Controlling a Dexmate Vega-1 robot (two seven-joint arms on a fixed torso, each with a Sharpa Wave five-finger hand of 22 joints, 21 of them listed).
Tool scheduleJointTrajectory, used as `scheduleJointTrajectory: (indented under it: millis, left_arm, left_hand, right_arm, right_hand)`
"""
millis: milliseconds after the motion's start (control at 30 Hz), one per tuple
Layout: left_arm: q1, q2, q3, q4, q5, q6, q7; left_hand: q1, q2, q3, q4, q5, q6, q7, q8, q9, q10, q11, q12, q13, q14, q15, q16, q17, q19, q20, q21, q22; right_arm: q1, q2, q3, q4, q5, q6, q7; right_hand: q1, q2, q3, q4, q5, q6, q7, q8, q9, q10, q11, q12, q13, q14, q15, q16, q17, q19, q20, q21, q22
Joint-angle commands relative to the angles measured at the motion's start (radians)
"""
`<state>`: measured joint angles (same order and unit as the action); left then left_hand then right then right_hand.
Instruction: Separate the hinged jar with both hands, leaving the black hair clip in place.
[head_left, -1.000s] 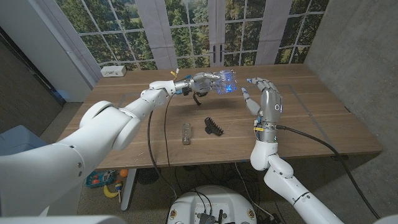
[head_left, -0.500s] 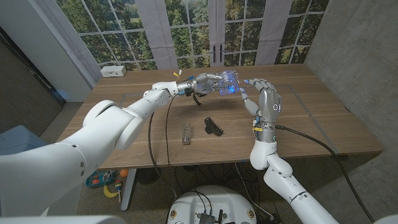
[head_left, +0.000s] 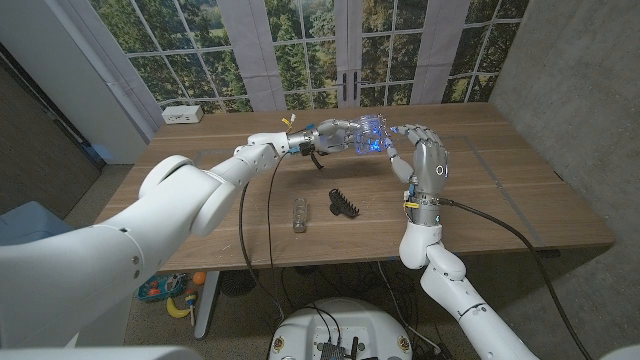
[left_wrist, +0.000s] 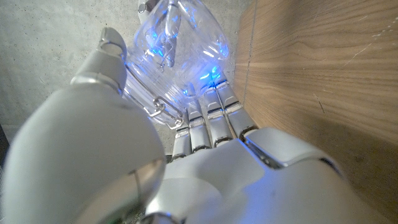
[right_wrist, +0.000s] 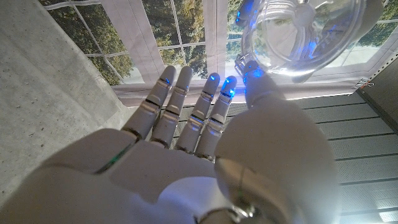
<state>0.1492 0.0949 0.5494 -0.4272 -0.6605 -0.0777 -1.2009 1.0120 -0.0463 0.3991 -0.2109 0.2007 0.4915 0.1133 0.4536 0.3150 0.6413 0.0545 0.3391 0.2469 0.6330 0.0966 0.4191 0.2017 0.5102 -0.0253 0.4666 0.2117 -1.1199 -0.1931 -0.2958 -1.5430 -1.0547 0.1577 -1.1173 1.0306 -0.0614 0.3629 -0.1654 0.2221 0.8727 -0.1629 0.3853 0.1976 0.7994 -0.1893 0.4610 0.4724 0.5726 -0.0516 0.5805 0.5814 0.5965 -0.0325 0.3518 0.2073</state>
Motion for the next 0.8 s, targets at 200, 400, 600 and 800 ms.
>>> scheduleJointTrajectory:
  millis: [200,400,600,800]
  left_arm:
    - [-0.009,-0.01,-0.007,0.024,0.014,0.0,-0.019]
    - [-0.008,-0.011,-0.004,0.03,0.023,0.004,-0.012]
    - [-0.005,-0.015,-0.001,0.04,0.03,0.018,0.002]
    - [0.0,-0.012,0.004,0.025,0.037,0.018,-0.003]
  left_hand:
    - [0.193,0.201,0.072,0.036,0.004,0.291,-0.064,0.232,0.082,0.405,-0.198,0.147,0.324,0.434,-0.332,0.084,0.274,0.006,-0.013,0.012,0.001]
    - [0.192,0.2,0.073,0.036,0.004,0.291,-0.066,0.233,0.083,0.404,-0.198,0.145,0.329,0.435,-0.332,0.083,0.276,0.006,-0.013,0.016,0.0]
    - [0.192,0.2,0.074,0.036,0.004,0.29,-0.064,0.233,0.082,0.406,-0.198,0.144,0.333,0.436,-0.333,0.082,0.278,0.005,-0.014,0.019,0.0]
    - [0.192,0.2,0.076,0.036,0.004,0.292,-0.063,0.233,0.081,0.406,-0.2,0.142,0.338,0.438,-0.332,0.08,0.281,0.005,-0.014,0.023,0.0]
  right_arm:
    - [0.016,0.093,0.081,0.064,-0.089,0.065,0.0]
    - [0.012,0.213,0.213,0.099,-0.206,0.221,0.0]
    - [0.023,0.301,0.317,0.13,-0.272,0.367,0.0]
    - [0.039,0.37,0.401,0.148,-0.342,0.466,0.0]
  right_hand:
    - [0.044,0.023,-0.001,0.003,0.004,0.07,-0.003,0.034,0.007,0.068,-0.009,0.044,0.038,0.056,-0.178,0.033,0.044,0.021,-0.024,0.023,0.003]
    - [0.062,0.056,0.002,0.01,-0.001,0.123,0.005,0.06,0.011,0.105,-0.008,0.069,0.063,0.094,-0.178,0.05,0.069,0.035,-0.038,0.039,0.005]
    - [0.026,0.092,-0.004,0.039,-0.011,0.146,0.012,0.07,0.011,0.124,0.0,0.083,0.08,0.12,-0.171,0.049,0.077,0.036,-0.041,0.048,0.007]
    - [0.026,0.118,0.0,0.039,-0.017,0.173,0.019,0.081,0.01,0.151,0.004,0.099,0.094,0.143,-0.179,0.053,0.088,0.041,-0.05,0.059,0.01]
